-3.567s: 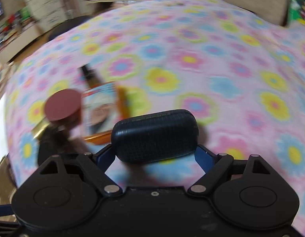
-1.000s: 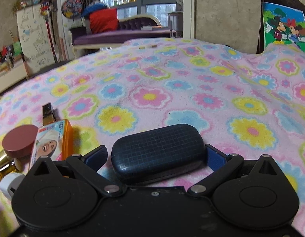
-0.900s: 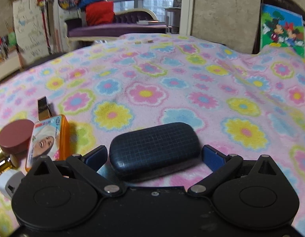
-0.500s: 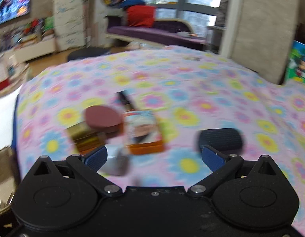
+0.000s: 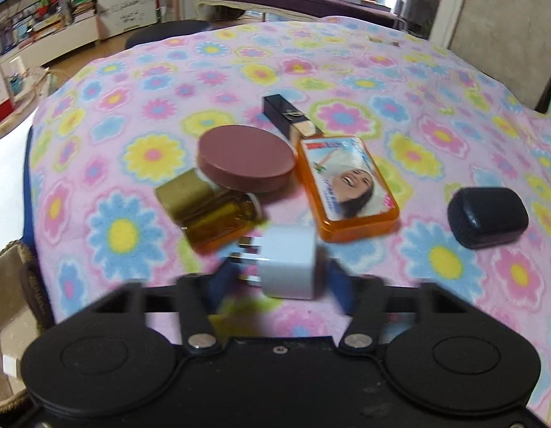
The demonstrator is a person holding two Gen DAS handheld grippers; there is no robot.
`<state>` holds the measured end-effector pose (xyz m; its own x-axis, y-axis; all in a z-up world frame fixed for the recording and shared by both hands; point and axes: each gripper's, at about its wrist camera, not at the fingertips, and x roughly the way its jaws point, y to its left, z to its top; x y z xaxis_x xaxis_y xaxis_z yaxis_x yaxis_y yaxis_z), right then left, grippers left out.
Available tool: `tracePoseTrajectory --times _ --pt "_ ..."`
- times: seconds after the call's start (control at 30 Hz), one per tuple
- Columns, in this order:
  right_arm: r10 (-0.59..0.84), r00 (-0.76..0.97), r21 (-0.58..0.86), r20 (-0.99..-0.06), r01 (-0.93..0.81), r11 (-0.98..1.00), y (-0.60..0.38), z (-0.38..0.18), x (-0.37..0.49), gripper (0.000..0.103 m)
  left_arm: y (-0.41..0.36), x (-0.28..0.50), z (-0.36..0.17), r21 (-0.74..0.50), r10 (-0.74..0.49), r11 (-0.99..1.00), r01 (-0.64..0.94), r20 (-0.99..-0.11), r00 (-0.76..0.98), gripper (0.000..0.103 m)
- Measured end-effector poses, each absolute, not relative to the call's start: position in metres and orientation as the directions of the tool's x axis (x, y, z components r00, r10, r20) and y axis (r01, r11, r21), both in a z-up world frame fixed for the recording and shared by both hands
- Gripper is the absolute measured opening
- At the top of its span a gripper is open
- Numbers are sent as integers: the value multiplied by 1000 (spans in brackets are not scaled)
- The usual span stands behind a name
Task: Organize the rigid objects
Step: 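Grasp a white charger plug with the right tool while the left tool holds the compact, then carry the compact in the left tool and plug in the right tool to the basket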
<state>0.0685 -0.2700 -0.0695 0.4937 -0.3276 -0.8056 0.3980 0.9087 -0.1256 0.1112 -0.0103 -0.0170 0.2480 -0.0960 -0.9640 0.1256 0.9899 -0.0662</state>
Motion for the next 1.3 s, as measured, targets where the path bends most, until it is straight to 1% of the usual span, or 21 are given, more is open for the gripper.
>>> tracePoseTrajectory --times 0.1,0.23,0.37,0.53,0.57,0.6,0.63,0.67,0.73,0.8,0.83,0.87,0.9,0.93,1.07,1.2,1.3 --pt "-314 479 -118 -820 396 911 -267 -68 69 46 -9 109 -18 -51 -84 990 134 -964 251 61" --pt "-273 468 -65 -841 413 908 -272 -61 60 46 -6 107 -21 -24 -56 992 127 -966 254 61" --pt "-218 461 -2 -860 424 906 -277 -51 48 46 5 107 -22 -23 -46 995 94 -966 256 61" --pt "-157 484 73 -861 422 904 -281 -33 38 46 21 108 -22 -29 -39 999 39 -965 261 61" --pt "-143 491 88 -860 417 904 -280 -29 36 43 24 108 -22 -31 -37 999 29 -964 262 61" --pt "-130 494 97 -859 408 908 -278 -25 36 20 26 108 -22 -30 -34 999 20 -964 264 61" --pt "-137 500 90 -855 402 911 -276 -21 36 19 28 107 -21 -27 -30 1000 13 -963 268 61" --pt "-129 504 93 -854 392 915 -273 -17 37 10 29 107 -21 -22 -24 1000 9 -962 271 61" --pt "-138 501 76 -855 385 920 -268 -15 41 9 31 107 -22 -15 -15 1000 5 -962 272 61" --pt "-200 482 -2 -853 380 925 -263 -26 51 12 31 107 -23 -8 -9 1000 5 -963 268 61" --pt "-212 465 -19 -859 385 923 -264 -36 55 9 30 107 -24 -3 -5 1000 7 -964 267 61" --pt "-214 479 -14 -851 386 922 -266 -41 56 8 30 106 -25 2 -1 1000 10 -964 267 61" --pt "-232 523 -18 -820 381 925 -266 -40 53 8 30 106 -25 5 2 1000 13 -963 268 61" --pt "-241 527 -32 -815 374 927 -265 -40 53 8 30 105 -25 6 2 1000 15 -963 269 61" --pt "-243 528 -23 -814 388 921 -274 -39 59 8 30 106 -24 -14 -19 1000 21 -964 265 61" --pt "-263 524 6 -810 457 890 -294 -33 60 9 27 104 -23 -17 -26 999 35 -963 268 61" --pt "-336 507 -55 -794 490 870 -299 -29 59 10 24 104 -23 -28 -39 999 46 -964 264 61"
